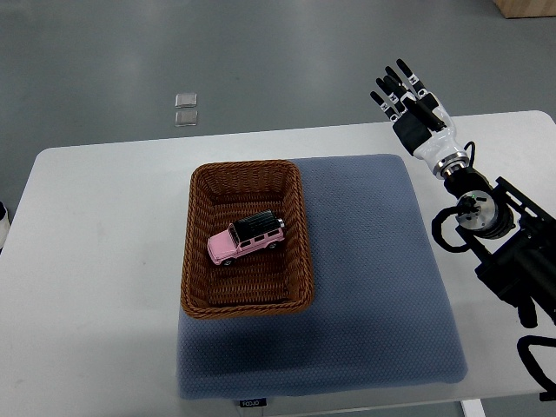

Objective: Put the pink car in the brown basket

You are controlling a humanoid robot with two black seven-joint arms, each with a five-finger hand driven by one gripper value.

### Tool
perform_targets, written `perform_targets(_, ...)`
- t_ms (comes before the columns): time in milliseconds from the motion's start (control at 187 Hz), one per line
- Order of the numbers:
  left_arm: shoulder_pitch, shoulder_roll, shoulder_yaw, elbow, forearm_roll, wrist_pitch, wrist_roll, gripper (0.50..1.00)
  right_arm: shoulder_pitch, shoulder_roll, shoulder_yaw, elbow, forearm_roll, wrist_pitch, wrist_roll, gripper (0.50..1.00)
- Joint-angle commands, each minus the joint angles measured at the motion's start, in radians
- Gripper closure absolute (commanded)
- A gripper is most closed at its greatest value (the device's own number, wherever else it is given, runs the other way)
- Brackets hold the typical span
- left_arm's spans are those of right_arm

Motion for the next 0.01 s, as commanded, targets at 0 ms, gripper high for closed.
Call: perform_targets(0, 0.000, 0.000, 0.000, 0.000, 0.000, 0.000, 0.000, 0.500, -0.012, 0.015, -0.002, -0.029, 0.014, 0.001, 0.000, 0.589)
